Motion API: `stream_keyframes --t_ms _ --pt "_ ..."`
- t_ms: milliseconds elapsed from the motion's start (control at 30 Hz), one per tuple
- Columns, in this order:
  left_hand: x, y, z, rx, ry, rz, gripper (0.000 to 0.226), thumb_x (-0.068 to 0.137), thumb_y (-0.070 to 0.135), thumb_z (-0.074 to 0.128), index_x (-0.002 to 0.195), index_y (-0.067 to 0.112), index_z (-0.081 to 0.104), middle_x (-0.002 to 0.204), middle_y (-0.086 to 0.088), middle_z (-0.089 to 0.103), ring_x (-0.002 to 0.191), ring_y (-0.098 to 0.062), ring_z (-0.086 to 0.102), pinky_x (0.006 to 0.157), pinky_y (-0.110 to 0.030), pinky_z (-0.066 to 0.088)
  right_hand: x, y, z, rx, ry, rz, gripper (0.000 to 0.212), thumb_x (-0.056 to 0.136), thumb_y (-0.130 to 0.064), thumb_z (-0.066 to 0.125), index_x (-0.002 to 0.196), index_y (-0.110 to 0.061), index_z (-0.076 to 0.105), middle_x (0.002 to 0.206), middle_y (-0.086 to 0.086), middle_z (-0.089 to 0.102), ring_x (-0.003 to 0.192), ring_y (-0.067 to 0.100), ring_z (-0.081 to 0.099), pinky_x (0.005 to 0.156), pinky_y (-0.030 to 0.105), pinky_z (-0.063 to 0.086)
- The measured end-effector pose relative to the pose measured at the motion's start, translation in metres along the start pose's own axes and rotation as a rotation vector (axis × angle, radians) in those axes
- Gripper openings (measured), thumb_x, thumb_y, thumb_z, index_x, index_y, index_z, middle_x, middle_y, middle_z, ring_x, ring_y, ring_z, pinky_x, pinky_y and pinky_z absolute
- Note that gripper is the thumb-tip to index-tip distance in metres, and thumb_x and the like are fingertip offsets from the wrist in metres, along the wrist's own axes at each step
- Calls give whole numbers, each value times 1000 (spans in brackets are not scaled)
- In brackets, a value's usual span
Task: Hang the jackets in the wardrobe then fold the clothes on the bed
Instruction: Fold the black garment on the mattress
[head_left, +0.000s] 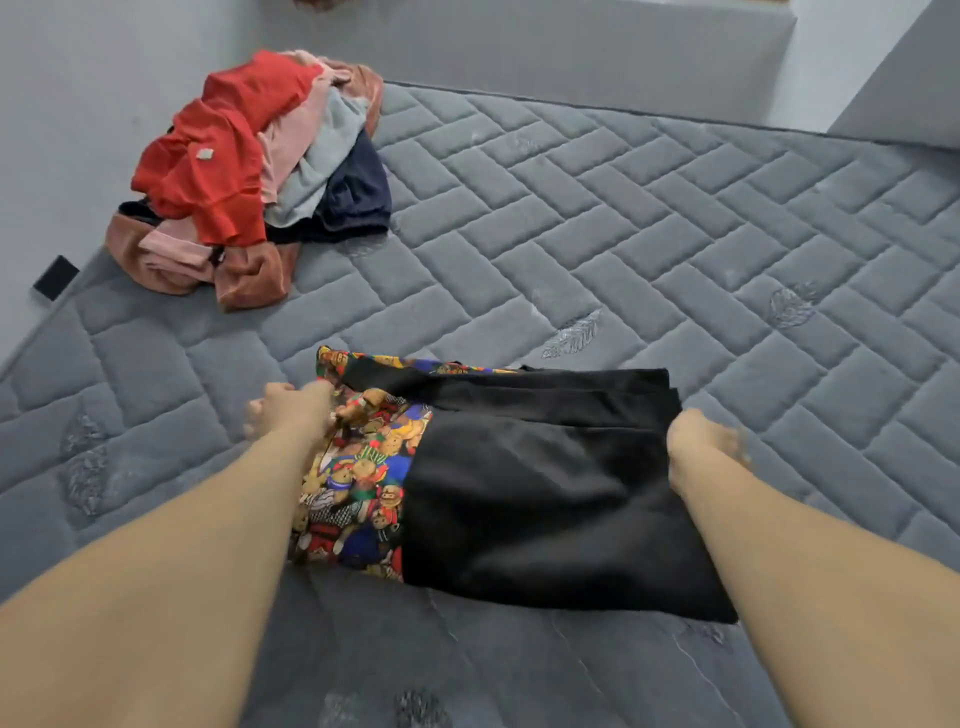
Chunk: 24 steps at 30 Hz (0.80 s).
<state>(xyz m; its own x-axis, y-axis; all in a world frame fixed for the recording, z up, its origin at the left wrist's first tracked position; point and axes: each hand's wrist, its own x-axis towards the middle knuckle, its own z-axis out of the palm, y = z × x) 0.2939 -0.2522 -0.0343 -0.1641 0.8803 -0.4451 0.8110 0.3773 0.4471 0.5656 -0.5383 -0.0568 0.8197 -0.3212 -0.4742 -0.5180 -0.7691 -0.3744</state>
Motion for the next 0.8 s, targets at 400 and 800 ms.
stream_keyframes --t_ms 400,800 --pt "52 -10 68 180 154 319 20 102 30 36 105 13 46 118 -19 58 110 -42 54 92 -49 40 44 -2 60 -163 244 -186 41 97 -34 50 125 -4 48 132 20 52 120 41 49 101 50 38" --pt "67 15 88 452 66 620 60 93 61 28 147 38 15 160 2 5 148 -22 -2 106 -73 -9 -20 -53 122 -505 218 -1068 62 91 -34 52 145 -7 36 152 16 30 141 31 26 117 47 2"
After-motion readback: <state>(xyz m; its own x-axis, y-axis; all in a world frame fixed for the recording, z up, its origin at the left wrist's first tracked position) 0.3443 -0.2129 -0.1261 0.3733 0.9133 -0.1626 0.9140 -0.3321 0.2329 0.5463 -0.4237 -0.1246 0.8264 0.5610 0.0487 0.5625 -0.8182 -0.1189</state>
